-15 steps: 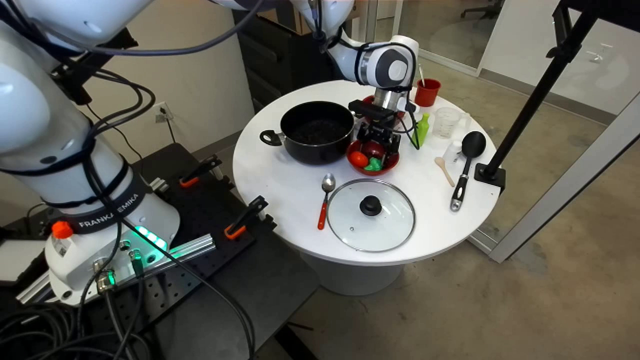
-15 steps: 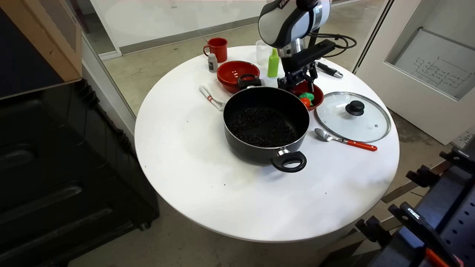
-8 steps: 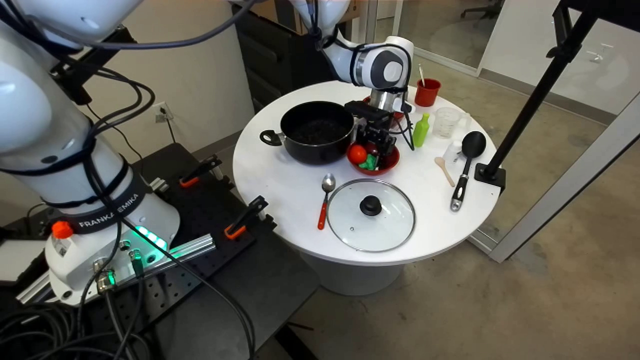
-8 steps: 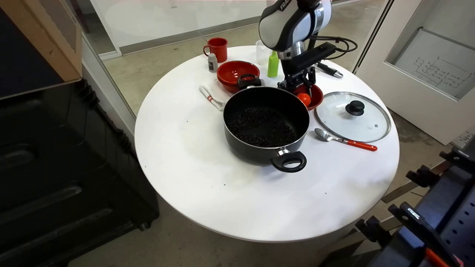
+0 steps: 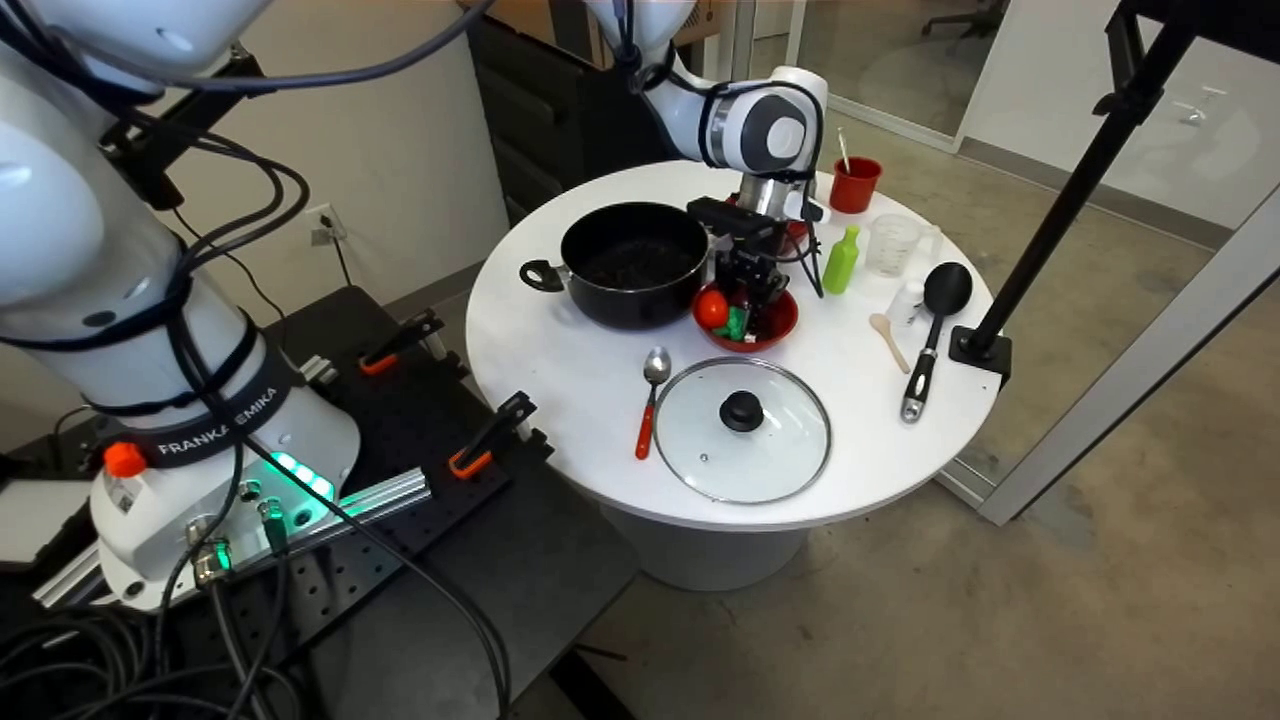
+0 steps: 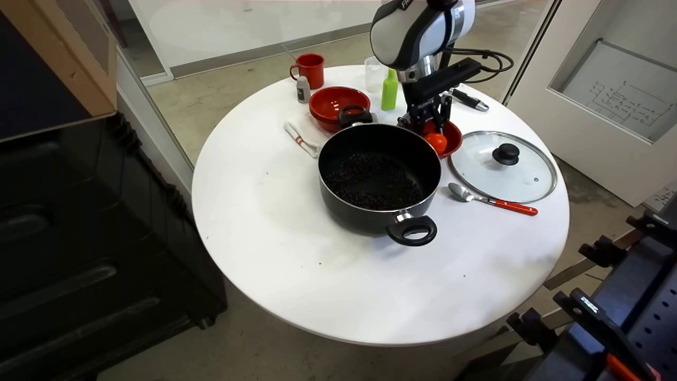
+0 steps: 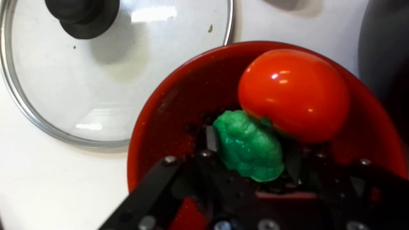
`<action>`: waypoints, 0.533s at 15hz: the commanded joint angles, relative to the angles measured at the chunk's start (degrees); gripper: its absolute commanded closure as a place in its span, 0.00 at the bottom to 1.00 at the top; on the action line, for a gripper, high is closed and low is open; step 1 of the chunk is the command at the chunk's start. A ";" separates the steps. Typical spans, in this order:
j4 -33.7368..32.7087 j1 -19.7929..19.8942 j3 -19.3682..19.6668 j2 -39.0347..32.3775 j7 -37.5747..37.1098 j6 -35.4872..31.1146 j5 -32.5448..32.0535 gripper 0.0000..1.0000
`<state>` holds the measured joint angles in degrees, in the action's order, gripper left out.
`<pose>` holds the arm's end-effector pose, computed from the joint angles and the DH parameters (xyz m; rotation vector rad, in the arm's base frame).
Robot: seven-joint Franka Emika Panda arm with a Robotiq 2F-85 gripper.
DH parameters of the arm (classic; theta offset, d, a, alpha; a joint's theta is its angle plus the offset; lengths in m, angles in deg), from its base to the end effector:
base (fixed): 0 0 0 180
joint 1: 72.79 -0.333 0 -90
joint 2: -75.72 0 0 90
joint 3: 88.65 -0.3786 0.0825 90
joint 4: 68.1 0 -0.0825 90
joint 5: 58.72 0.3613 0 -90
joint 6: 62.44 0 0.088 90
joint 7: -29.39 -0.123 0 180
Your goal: Move the objects from the orange bowl to the black pot, then cover the black pot with the glass lid
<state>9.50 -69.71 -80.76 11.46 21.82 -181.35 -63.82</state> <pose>0.6900 -0.1205 0.0480 2.8737 -0.3060 -0.5849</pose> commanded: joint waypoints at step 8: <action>4.73 0.10 1.27 5.65 -5.02 -3.35 0.77 0.75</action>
<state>10.43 -69.38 -80.00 13.49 18.74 -182.32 -63.60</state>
